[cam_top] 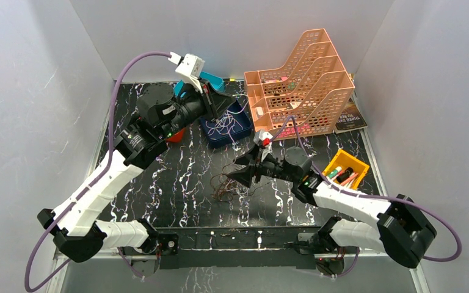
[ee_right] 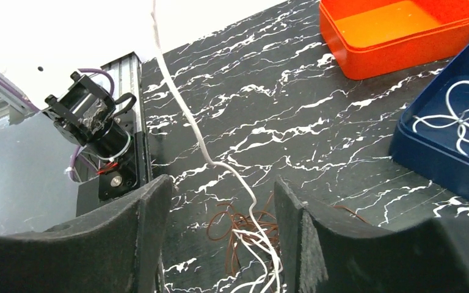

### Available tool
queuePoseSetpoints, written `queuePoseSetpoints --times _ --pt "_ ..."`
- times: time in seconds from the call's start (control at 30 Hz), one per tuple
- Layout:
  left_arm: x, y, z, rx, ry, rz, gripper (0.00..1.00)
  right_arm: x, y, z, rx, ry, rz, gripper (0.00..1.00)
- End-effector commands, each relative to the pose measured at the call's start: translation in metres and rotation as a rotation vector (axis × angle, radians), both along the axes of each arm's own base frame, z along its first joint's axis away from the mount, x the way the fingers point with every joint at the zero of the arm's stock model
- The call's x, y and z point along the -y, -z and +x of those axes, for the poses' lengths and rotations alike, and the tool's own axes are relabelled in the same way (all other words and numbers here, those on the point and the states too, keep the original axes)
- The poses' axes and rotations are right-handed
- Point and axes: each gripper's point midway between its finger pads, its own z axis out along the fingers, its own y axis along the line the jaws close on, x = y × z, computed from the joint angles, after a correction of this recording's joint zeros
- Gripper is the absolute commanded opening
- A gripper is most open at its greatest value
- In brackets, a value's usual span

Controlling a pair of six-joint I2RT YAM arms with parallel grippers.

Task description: Untangle the cables

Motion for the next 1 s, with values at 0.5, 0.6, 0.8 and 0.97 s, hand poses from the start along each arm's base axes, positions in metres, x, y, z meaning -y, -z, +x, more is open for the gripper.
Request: queuePoseSetpoints --times 0.5,0.6,0.8,0.97 --pt "-0.009 -0.09 0.013 0.217 -0.05 0.028 0.0 -0.036 0.069 0.024 -0.141 0.105 -0.019 0.36" --pt "-0.016 -0.106 0.018 0.26 -0.091 0.04 0.0 -0.03 0.087 0.019 -0.173 0.117 -0.048 0.34" --pt "-0.033 -0.145 0.021 0.369 -0.175 0.028 0.0 -0.018 0.115 0.012 -0.216 0.144 -0.087 0.33" --pt "-0.047 -0.177 0.02 0.456 -0.237 -0.009 0.0 -0.017 0.132 0.009 -0.239 0.133 -0.115 0.32"
